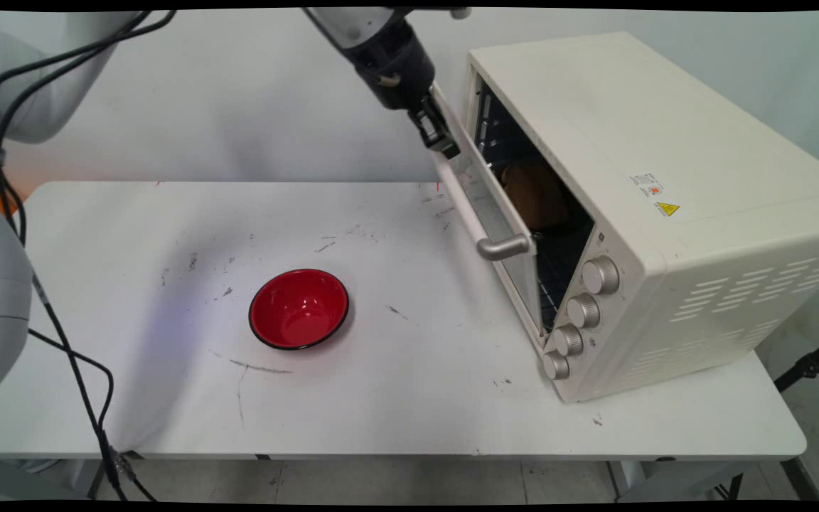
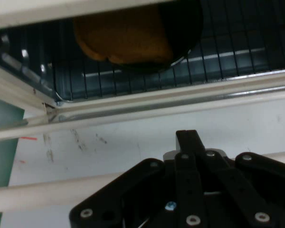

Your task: Open the oven

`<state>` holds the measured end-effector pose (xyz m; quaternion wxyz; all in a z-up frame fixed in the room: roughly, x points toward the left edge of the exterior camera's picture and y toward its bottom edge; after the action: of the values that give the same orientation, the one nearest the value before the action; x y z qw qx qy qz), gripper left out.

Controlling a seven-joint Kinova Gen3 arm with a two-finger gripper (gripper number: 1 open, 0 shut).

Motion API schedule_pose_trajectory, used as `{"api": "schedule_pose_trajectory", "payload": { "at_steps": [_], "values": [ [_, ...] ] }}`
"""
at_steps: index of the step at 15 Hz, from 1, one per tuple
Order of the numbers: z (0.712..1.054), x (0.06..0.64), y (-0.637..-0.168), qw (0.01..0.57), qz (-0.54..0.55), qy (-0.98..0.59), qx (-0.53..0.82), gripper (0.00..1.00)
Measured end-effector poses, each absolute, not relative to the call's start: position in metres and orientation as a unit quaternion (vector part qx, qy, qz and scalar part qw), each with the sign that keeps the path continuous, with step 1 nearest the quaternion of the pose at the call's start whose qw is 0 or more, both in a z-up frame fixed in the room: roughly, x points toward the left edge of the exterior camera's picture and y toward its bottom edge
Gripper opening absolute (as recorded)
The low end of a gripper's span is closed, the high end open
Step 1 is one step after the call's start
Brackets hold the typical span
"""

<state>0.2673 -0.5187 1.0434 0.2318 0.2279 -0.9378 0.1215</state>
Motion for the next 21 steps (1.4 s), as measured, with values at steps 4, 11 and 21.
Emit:
{"api": "schedule_pose_trajectory", "payload": {
  "at_steps": [4, 11, 21],
  "values": [
    [1.030, 0.287, -0.504, 0.235, 0.121, -0.937, 0.229, 0.00],
    [0.993, 0.334, -0.479, 0.256, 0.125, -0.924, 0.254, 0.00],
    [0.925, 0.401, -0.445, 0.314, 0.125, -0.899, 0.279, 0.00]
  ]
}}
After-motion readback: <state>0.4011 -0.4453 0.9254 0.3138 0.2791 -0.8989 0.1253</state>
